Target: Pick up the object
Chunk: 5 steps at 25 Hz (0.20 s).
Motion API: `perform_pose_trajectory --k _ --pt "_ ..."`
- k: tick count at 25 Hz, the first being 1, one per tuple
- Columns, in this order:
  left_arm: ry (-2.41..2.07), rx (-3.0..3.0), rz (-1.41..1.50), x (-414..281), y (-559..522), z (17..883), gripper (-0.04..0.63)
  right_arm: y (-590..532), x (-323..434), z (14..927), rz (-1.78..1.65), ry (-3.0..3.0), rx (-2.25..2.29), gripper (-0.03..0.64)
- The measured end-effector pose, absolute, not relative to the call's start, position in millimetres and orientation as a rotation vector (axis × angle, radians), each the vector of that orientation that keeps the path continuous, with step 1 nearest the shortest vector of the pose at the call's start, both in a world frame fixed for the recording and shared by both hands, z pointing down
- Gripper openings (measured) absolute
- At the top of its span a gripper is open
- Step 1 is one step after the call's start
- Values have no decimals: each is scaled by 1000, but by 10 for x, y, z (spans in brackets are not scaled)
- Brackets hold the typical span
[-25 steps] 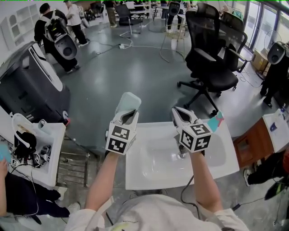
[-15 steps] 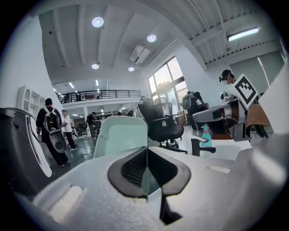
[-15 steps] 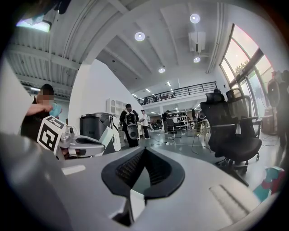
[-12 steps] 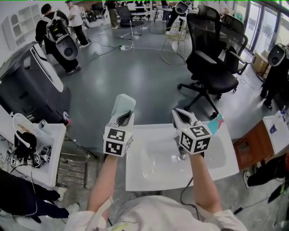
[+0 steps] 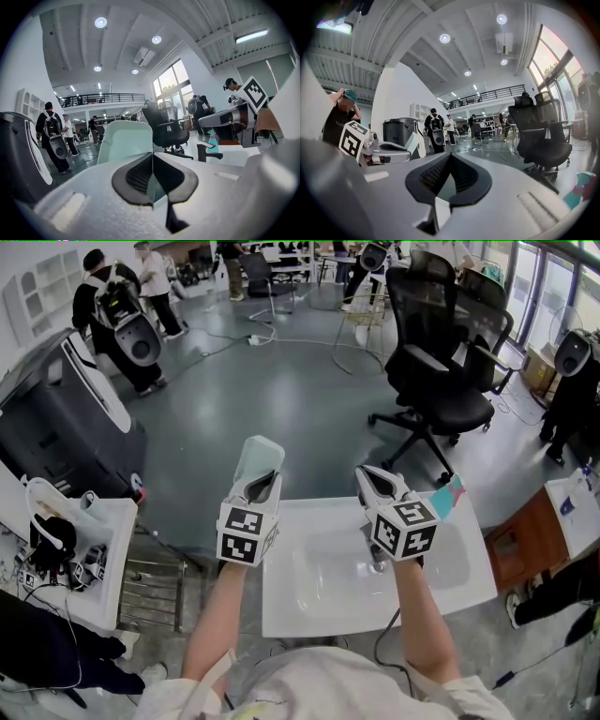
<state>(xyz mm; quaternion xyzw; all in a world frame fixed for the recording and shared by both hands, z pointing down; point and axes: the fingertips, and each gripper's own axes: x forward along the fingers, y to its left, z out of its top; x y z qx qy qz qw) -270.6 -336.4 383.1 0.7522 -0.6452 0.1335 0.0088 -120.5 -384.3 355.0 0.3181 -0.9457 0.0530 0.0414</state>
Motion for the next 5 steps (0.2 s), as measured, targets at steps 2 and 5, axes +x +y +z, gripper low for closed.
perform_pose_trajectory --k 2,5 --pt "-2015 2352 416 -2703 -3364 3828 8 -3834 -1221 3548 161 -2897 970 3" --pt "-2015 2352 420 -2710 -3366 3836 8 -3823 -1237 3551 160 -2900 968 3"
